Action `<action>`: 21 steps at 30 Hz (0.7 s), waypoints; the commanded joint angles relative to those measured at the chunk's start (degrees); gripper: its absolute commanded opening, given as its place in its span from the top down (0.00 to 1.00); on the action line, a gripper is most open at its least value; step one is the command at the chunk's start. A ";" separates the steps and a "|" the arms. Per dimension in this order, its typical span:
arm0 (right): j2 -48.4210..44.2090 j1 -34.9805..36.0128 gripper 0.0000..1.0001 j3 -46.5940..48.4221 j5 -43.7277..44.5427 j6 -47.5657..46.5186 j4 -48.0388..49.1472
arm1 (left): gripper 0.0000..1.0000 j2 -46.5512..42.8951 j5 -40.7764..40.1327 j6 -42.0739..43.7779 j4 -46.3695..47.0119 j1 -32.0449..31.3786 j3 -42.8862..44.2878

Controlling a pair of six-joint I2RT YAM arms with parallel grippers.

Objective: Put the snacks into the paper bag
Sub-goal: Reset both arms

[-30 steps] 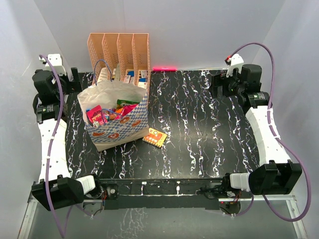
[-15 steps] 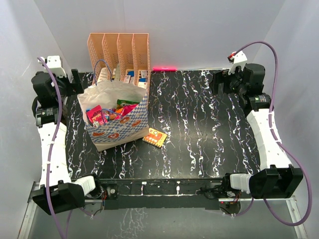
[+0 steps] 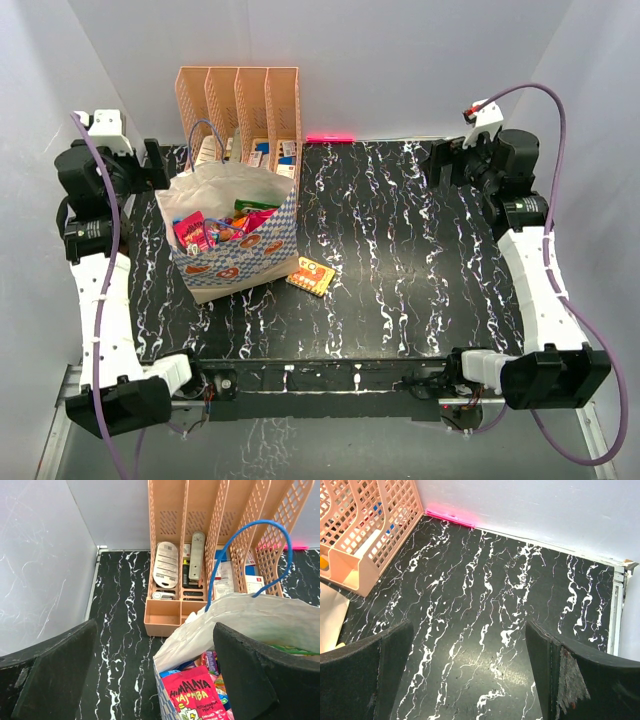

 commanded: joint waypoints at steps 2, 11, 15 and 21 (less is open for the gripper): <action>-4.06 0.05 0.02 -1.41 1.15 0.35 3.60 | 0.02 -2.82 2.86 -0.96 -2.87 0.28 2.82; -6.76 0.05 0.02 -3.13 2.05 -0.12 2.42 | 0.02 -5.91 2.11 -2.10 -4.94 0.39 0.69; -6.85 0.03 0.02 -3.42 1.65 -0.07 2.46 | 0.01 -6.03 1.02 -1.68 -4.84 0.39 0.52; -7.05 0.05 0.02 -3.42 1.32 -0.07 2.28 | 0.02 -5.82 1.31 -1.45 -4.59 0.48 0.36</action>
